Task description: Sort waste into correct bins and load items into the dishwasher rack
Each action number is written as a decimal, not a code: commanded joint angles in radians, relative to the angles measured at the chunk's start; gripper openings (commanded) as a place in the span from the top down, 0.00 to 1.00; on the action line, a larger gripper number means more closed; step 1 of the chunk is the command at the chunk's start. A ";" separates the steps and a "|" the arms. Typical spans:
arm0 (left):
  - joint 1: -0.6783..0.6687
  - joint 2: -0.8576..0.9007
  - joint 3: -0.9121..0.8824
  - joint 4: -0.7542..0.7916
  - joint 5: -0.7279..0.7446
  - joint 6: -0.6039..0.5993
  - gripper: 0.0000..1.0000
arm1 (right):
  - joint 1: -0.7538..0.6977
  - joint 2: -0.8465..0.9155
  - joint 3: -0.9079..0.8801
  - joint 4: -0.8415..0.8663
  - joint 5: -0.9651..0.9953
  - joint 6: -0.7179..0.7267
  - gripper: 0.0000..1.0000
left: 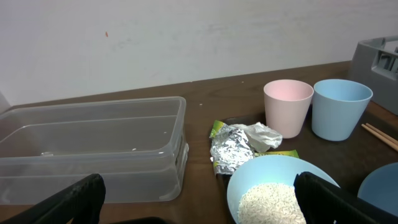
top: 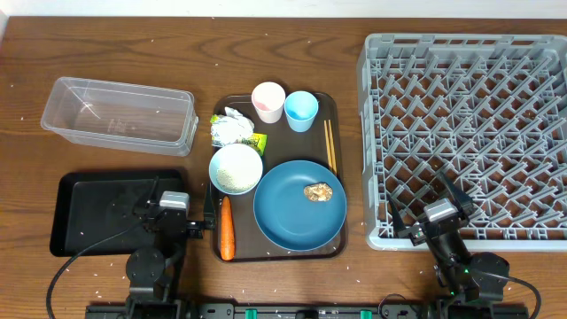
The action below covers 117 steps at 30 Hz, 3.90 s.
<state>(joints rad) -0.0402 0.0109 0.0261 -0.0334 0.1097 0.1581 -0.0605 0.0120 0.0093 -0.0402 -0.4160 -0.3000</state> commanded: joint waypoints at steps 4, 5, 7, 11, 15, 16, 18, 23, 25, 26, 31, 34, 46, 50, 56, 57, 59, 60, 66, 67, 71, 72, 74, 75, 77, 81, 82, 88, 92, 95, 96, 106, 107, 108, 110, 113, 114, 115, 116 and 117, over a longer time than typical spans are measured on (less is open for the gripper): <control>-0.002 -0.007 -0.022 -0.022 0.020 0.002 0.02 | 0.014 -0.005 -0.004 -0.001 -0.007 -0.008 0.01; -0.002 -0.007 -0.022 -0.022 0.021 0.002 0.02 | 0.014 -0.005 -0.004 -0.001 -0.007 -0.008 0.01; -0.002 -0.007 -0.022 -0.022 0.020 0.002 0.02 | 0.014 -0.005 -0.004 -0.001 -0.007 -0.008 0.01; -0.002 -0.007 -0.022 -0.022 0.021 0.002 0.02 | 0.014 -0.005 -0.004 -0.001 -0.007 -0.008 0.01; -0.002 -0.007 -0.022 -0.022 0.021 0.002 0.02 | 0.014 -0.005 -0.004 -0.001 -0.007 -0.008 0.01; -0.002 -0.007 -0.022 -0.022 0.020 0.002 0.02 | 0.014 -0.005 -0.004 -0.001 -0.007 -0.008 0.01; -0.002 -0.007 -0.022 -0.022 0.021 0.002 0.02 | 0.014 -0.005 -0.004 -0.001 -0.007 -0.008 0.01; -0.002 -0.007 -0.022 -0.022 0.020 0.002 0.02 | 0.014 -0.005 -0.004 -0.001 -0.007 -0.008 0.01; -0.002 -0.007 -0.022 -0.022 0.021 0.002 0.02 | 0.014 -0.005 -0.004 -0.001 -0.007 -0.008 0.01; -0.002 -0.007 -0.022 -0.022 0.021 0.002 0.02 | 0.014 -0.005 -0.004 -0.001 -0.007 -0.008 0.01; -0.002 -0.007 -0.022 -0.022 0.020 0.002 0.02 | 0.014 -0.005 -0.004 -0.001 -0.007 -0.008 0.01; -0.002 -0.007 -0.022 -0.022 0.020 0.002 0.02 | 0.014 -0.005 -0.004 -0.001 -0.007 -0.008 0.01; -0.002 -0.007 -0.022 -0.022 0.020 0.002 0.02 | 0.014 -0.005 -0.004 -0.001 -0.007 -0.008 0.01; -0.002 -0.007 -0.022 -0.022 0.021 0.002 0.02 | 0.014 -0.005 -0.004 -0.001 -0.007 -0.008 0.01; -0.002 -0.007 -0.022 -0.022 0.021 0.002 0.02 | 0.014 -0.005 -0.004 -0.001 -0.007 -0.008 0.01; -0.002 -0.007 -0.022 -0.022 0.020 0.002 0.02 | 0.014 -0.005 -0.004 -0.001 -0.007 -0.008 0.01; -0.002 -0.007 -0.022 -0.022 0.021 0.002 0.02 | 0.014 -0.005 -0.004 -0.001 -0.007 -0.008 0.01; -0.002 -0.007 -0.022 -0.022 0.021 0.002 0.02 | 0.014 -0.005 -0.004 -0.001 -0.007 -0.008 0.01; -0.002 -0.007 -0.022 -0.022 0.021 0.002 0.02 | 0.014 -0.005 -0.004 -0.001 -0.007 -0.008 0.01; -0.002 -0.007 -0.022 -0.022 0.021 0.002 0.02 | 0.014 -0.005 -0.004 -0.001 -0.007 -0.008 0.01; -0.002 -0.007 -0.022 -0.022 0.020 0.002 0.02 | 0.014 -0.005 -0.004 -0.001 -0.007 -0.008 0.01; -0.002 -0.007 -0.022 -0.022 0.021 0.002 0.02 | 0.014 -0.005 -0.004 -0.001 -0.007 -0.008 0.01; -0.002 -0.007 -0.022 -0.022 0.020 0.002 0.02 | 0.014 -0.005 -0.004 -0.001 -0.007 -0.008 0.01; -0.002 -0.007 -0.022 -0.022 0.020 0.002 0.02 | 0.014 -0.005 -0.004 -0.001 -0.007 -0.008 0.01; -0.002 -0.007 -0.022 -0.022 0.021 0.002 0.02 | 0.014 -0.005 -0.004 -0.001 -0.007 -0.008 0.01; -0.002 -0.007 -0.022 -0.022 0.021 0.002 0.02 | 0.014 -0.005 -0.004 -0.001 -0.007 -0.008 0.01; -0.002 -0.007 -0.022 -0.022 0.021 0.002 0.02 | 0.014 -0.005 -0.004 -0.001 -0.007 -0.008 0.01; -0.002 -0.007 -0.022 -0.022 0.020 0.002 0.02 | 0.014 -0.005 -0.004 -0.001 -0.007 -0.008 0.01; -0.002 -0.007 -0.022 -0.022 0.021 0.002 0.02 | 0.014 -0.005 -0.004 -0.001 -0.007 -0.008 0.01; -0.002 -0.007 -0.022 -0.022 0.021 0.002 0.02 | 0.014 -0.005 -0.004 -0.001 -0.007 -0.008 0.01; -0.002 -0.007 -0.022 -0.022 0.020 0.002 0.02 | 0.014 -0.005 -0.004 -0.001 -0.007 -0.008 0.01; -0.002 -0.007 -0.022 -0.022 0.021 0.002 0.02 | 0.014 -0.005 -0.004 -0.001 -0.007 -0.008 0.01; -0.002 -0.007 -0.022 -0.022 0.021 0.002 0.02 | 0.014 -0.005 -0.004 -0.001 -0.007 -0.008 0.01; -0.002 -0.007 -0.022 -0.022 0.021 0.002 0.02 | 0.014 -0.005 -0.004 -0.001 -0.008 -0.008 0.01; -0.002 -0.007 -0.022 -0.022 0.023 0.002 0.02 | 0.014 -0.005 -0.004 0.000 -0.008 -0.008 0.01; -0.002 -0.007 -0.022 -0.008 0.087 0.002 0.02 | 0.014 -0.005 -0.004 0.000 -0.050 0.025 0.01; -0.003 -0.007 -0.022 -0.001 0.113 0.002 0.02 | 0.014 -0.005 -0.004 0.000 -0.063 0.045 0.01; -0.002 -0.007 -0.022 0.003 0.143 0.002 0.02 | 0.014 -0.005 -0.004 0.000 -0.064 0.089 0.01; -0.003 -0.007 -0.022 0.006 0.157 0.002 0.02 | 0.014 -0.005 -0.004 0.001 -0.064 0.108 0.01; -0.002 -0.007 -0.022 0.014 0.183 0.002 0.02 | 0.014 -0.005 -0.004 0.001 -0.064 0.129 0.01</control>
<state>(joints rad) -0.0402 0.0109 0.0257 -0.0185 0.1864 0.1581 -0.0605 0.0120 0.0093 -0.0402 -0.4496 -0.2611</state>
